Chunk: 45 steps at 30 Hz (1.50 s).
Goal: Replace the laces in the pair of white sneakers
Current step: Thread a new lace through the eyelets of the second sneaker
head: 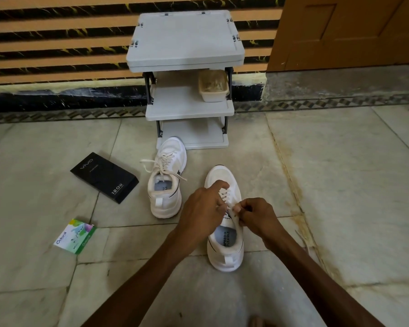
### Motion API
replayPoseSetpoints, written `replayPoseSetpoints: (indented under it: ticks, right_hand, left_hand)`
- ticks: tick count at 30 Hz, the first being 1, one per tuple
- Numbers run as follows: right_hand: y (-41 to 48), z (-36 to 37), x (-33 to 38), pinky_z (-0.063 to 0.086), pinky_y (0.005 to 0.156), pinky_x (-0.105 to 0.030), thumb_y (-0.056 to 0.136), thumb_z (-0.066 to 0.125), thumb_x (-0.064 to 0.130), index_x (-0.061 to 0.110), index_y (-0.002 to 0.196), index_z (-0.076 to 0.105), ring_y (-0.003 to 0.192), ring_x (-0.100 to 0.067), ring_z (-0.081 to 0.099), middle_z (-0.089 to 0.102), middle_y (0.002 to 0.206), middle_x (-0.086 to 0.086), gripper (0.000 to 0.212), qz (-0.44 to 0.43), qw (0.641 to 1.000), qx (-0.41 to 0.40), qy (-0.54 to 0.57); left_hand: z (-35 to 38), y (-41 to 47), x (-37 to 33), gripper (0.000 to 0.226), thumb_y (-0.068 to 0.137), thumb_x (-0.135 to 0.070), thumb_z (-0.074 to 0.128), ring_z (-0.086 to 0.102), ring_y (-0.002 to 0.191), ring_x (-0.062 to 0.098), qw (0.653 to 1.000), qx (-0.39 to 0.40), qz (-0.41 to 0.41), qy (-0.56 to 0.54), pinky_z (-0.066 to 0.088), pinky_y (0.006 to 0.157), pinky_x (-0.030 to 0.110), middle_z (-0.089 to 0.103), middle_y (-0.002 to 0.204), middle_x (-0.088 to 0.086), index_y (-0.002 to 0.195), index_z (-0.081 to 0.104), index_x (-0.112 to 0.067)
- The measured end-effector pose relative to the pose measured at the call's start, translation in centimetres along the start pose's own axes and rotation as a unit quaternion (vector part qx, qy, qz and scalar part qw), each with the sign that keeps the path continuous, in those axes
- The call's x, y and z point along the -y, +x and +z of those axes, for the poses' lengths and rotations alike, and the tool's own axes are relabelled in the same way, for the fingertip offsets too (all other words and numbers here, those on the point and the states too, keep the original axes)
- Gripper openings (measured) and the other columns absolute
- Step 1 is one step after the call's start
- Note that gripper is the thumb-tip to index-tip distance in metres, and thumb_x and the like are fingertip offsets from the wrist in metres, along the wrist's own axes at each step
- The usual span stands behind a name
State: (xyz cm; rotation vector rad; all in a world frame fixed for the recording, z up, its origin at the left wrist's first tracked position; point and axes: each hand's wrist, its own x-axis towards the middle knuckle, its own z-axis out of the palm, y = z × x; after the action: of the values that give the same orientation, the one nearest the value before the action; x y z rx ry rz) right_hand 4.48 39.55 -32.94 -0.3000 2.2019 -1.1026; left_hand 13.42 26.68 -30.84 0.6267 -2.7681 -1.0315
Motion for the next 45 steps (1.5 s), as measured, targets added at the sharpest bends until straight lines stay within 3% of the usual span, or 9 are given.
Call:
replayPoseSetpoints:
  ticks: [2, 6, 11, 17, 21, 25, 30, 35, 45]
  right_hand:
    - [0.0, 0.0, 0.0, 0.041, 0.045, -0.007, 0.093, 0.06, 0.011, 0.009, 0.081, 0.07, 0.058, -0.005, 0.059, 0.066, 0.069, -0.001, 0.016, 0.0, 1.0, -0.001, -0.002]
    - [0.0, 0.0, 0.1, 0.045, 0.052, -0.011, 0.093, 0.062, 0.016, 0.01, 0.083, 0.07, 0.063, -0.009, 0.062, 0.068, 0.073, -0.002, 0.014, -0.005, 1.0, -0.001, -0.007]
    - [0.0, 0.1, 0.1, 0.039, 0.045, -0.006, 0.092, 0.064, 0.017, 0.013, 0.079, 0.07, 0.061, -0.007, 0.06, 0.067, 0.07, 0.0, 0.014, -0.004, 1.0, -0.006, -0.008]
    - [0.0, 0.1, 0.0, 0.041, 0.047, -0.007, 0.092, 0.063, 0.015, 0.012, 0.081, 0.071, 0.063, -0.008, 0.062, 0.068, 0.073, 0.0, 0.013, -0.009, 1.0, -0.007, -0.009]
    - [0.0, 0.1, -0.1, 0.043, 0.05, -0.009, 0.093, 0.062, 0.014, 0.009, 0.084, 0.072, 0.062, -0.008, 0.063, 0.069, 0.074, -0.001, 0.014, -0.014, 1.0, -0.009, -0.003]
    - [0.0, 0.1, -0.3, 0.048, 0.055, -0.014, 0.091, 0.062, 0.011, 0.012, 0.079, 0.071, 0.063, -0.009, 0.065, 0.07, 0.073, -0.002, 0.016, -0.013, 1.0, -0.01, 0.007]
    - [0.0, 0.1, -0.4, 0.053, 0.061, -0.017, 0.093, 0.062, 0.014, 0.011, 0.083, 0.074, 0.064, -0.012, 0.067, 0.072, 0.074, -0.004, 0.016, -0.033, 0.999, -0.02, -0.005]
    - [-0.1, -0.2, -0.8, 0.059, 0.078, -0.031, 0.093, 0.062, 0.013, 0.01, 0.089, 0.075, 0.071, -0.017, 0.07, 0.073, 0.078, -0.004, 0.014, -0.054, 0.998, -0.018, -0.008]
    - [-0.6, 0.1, -0.8, 0.058, 0.078, -0.032, 0.089, 0.068, 0.015, 0.014, 0.095, 0.079, 0.072, -0.012, 0.07, 0.076, 0.087, -0.001, 0.012, -0.151, 0.983, -0.072, -0.072]
  left_hand:
    - [0.8, 0.0, -0.1, 0.052, 0.083, -0.018, 0.067, 0.064, 0.085, 0.016, 0.999, -0.012, 0.014, 0.028, 0.054, 0.073, 0.034, 0.069, 0.085, -0.005, 0.13, 0.047, -0.029]
    - [1.9, 0.2, -0.4, 0.063, 0.083, -0.025, 0.072, 0.063, 0.083, 0.017, 0.998, -0.028, 0.013, 0.056, 0.043, 0.065, 0.022, 0.067, 0.091, -0.001, 0.136, 0.038, -0.027]
    - [2.1, -0.2, -0.5, 0.061, 0.082, -0.019, 0.074, 0.056, 0.073, 0.006, 0.999, -0.043, 0.008, -0.017, 0.038, 0.057, 0.004, 0.064, 0.083, -0.005, 0.133, 0.042, -0.024]
    - [2.7, -0.3, -0.6, 0.055, 0.085, -0.017, 0.071, 0.063, 0.091, 0.019, 0.998, -0.06, 0.009, -0.023, 0.049, 0.072, 0.024, 0.065, 0.098, 0.007, 0.132, 0.043, -0.021]
    - [2.9, -0.9, -1.1, 0.049, 0.086, -0.013, 0.067, 0.06, 0.088, 0.019, 0.997, -0.076, 0.012, -0.032, 0.053, 0.072, 0.029, 0.063, 0.1, 0.009, 0.128, 0.044, -0.021]
    - [3.4, -1.3, -1.4, 0.041, 0.088, -0.015, 0.065, 0.055, 0.084, 0.015, 0.994, -0.102, 0.015, -0.042, 0.043, 0.064, 0.016, 0.061, 0.095, 0.007, 0.125, 0.047, -0.018]
    - [3.6, -1.3, -1.5, 0.046, 0.092, -0.014, 0.058, 0.055, 0.097, 0.023, 0.997, -0.052, 0.044, 0.03, 0.048, 0.082, 0.027, 0.059, 0.105, 0.01, 0.134, 0.04, -0.02]
    - [3.3, -1.3, -1.6, 0.06, 0.09, -0.012, 0.062, 0.055, 0.1, 0.022, 0.996, -0.009, 0.05, 0.069, 0.048, 0.083, 0.028, 0.056, 0.115, 0.012, 0.142, 0.032, -0.021]
    - [3.8, -1.2, -1.6, 0.057, 0.086, -0.011, 0.063, 0.052, 0.103, 0.019, 0.997, 0.006, 0.055, 0.057, 0.046, 0.088, 0.027, 0.059, 0.113, 0.008, 0.136, 0.035, -0.015]
